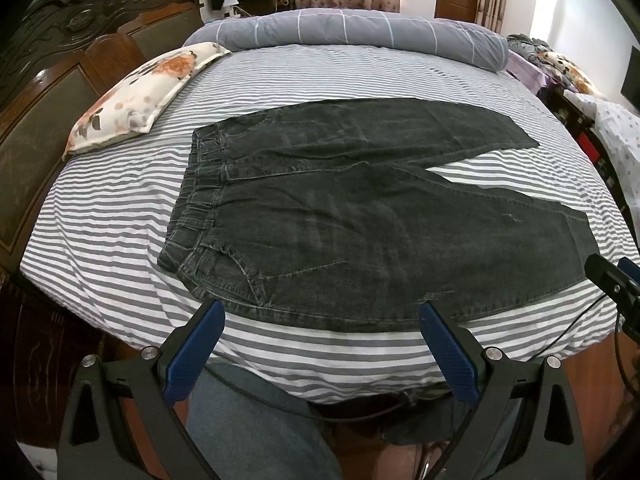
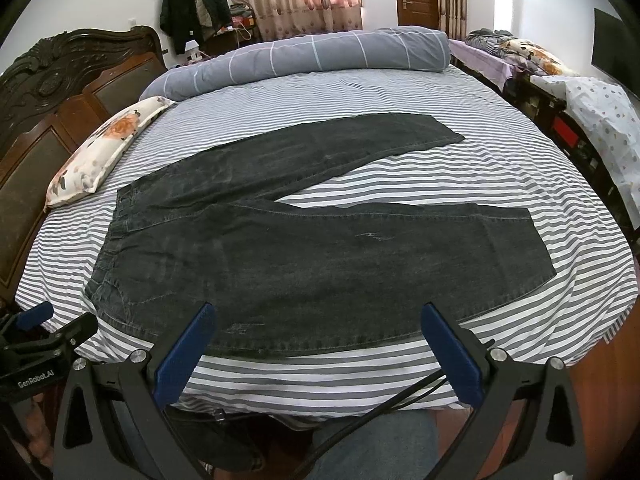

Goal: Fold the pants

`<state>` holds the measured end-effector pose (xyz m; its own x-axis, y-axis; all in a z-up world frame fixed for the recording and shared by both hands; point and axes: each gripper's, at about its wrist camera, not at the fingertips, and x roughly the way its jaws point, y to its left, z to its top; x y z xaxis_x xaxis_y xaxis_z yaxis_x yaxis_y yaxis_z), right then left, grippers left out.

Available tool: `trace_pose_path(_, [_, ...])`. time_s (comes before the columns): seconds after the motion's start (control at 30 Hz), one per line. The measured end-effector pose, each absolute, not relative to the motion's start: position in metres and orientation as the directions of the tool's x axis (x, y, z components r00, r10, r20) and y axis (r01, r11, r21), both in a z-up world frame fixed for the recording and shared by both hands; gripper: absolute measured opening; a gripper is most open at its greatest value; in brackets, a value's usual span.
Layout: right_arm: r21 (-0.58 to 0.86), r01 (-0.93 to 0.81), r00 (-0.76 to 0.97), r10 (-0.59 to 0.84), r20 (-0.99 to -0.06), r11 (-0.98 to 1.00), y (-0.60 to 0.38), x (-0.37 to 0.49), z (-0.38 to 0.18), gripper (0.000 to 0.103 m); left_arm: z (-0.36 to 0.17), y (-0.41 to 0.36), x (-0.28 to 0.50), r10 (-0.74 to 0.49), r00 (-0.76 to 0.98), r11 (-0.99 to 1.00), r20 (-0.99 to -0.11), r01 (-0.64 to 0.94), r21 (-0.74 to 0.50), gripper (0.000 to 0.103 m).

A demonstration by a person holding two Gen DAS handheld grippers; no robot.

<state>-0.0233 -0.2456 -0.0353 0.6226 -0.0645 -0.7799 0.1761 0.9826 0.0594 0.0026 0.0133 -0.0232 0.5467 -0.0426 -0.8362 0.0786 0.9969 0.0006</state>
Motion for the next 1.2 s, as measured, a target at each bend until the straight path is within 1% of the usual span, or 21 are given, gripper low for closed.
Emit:
trace_pose_path(0.87, [0.064, 0.184, 0.623, -0.066, -0.779, 0.981, -0.251, -0.018, -0.033, 0.102, -0.028, 0.012, 0.003, -0.039, 0.548, 0.997, -0.835, 0.082, 0.007, 0.097])
trace_pose_path(1.2, [0.067, 0.188, 0.616, -0.064, -0.785, 0.980, -0.253, -0.010, -0.033, 0.102, -0.034, 0.012, 0.022, -0.030, 0.548, 0.996, -0.836, 0.082, 0.018, 0.097])
